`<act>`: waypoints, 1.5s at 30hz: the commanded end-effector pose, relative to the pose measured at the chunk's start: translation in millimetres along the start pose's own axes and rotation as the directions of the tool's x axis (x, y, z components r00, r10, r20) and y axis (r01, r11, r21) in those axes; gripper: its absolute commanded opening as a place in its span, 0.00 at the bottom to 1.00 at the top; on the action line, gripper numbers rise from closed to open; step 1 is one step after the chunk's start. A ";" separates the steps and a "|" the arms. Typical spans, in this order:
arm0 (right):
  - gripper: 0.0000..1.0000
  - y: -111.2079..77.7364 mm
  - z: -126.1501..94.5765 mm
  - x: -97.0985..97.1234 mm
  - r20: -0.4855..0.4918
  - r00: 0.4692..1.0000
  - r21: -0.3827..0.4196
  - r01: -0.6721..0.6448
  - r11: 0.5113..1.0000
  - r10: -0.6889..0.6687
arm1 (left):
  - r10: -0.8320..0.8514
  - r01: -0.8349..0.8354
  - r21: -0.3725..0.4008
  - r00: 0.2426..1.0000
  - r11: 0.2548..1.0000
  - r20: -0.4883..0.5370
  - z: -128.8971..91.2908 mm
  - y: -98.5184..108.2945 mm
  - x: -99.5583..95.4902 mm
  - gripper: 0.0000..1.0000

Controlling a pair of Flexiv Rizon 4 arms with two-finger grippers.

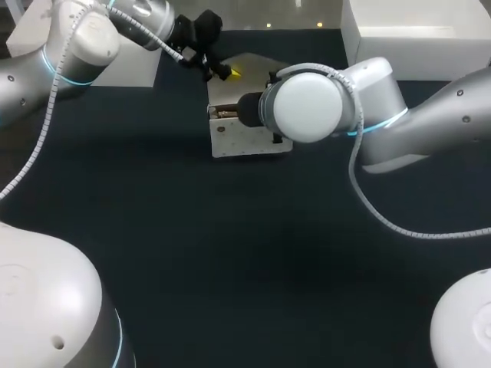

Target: Pick up the bag, open it, inspect its contents, close it, and place it on the opposite side

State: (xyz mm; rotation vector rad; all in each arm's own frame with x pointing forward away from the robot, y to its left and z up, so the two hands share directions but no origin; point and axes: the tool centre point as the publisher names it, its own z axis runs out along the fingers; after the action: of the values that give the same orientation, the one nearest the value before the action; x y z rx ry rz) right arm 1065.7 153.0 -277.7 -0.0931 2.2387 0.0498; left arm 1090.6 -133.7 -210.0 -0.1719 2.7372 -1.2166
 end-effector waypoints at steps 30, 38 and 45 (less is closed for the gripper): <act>0.00 -1.3 19.0 21.6 -0.093 0.995 -0.002 -0.031 1.000 0.030 | -0.047 0.069 0.095 0.974 0.993 -0.223 10.6 6.9 -3.8 0.00; 1.00 -2.1 23.3 24.9 -0.116 0.992 -0.012 -0.041 0.999 0.039 | -0.052 0.085 0.111 0.960 0.990 -0.274 13.6 8.0 -6.9 0.00; 1.00 -3.7 27.0 29.7 -0.141 0.989 -0.012 -0.042 0.999 0.040 | -0.052 0.089 0.114 0.954 0.989 -0.294 16.3 7.7 -7.5 0.00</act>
State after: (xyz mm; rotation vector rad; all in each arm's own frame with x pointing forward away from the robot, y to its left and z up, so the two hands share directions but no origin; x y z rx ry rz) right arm 1065.7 149.1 -313.5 -0.0586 2.3787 0.0867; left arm 1095.2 -138.2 -223.0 -0.1150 2.8762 -1.5159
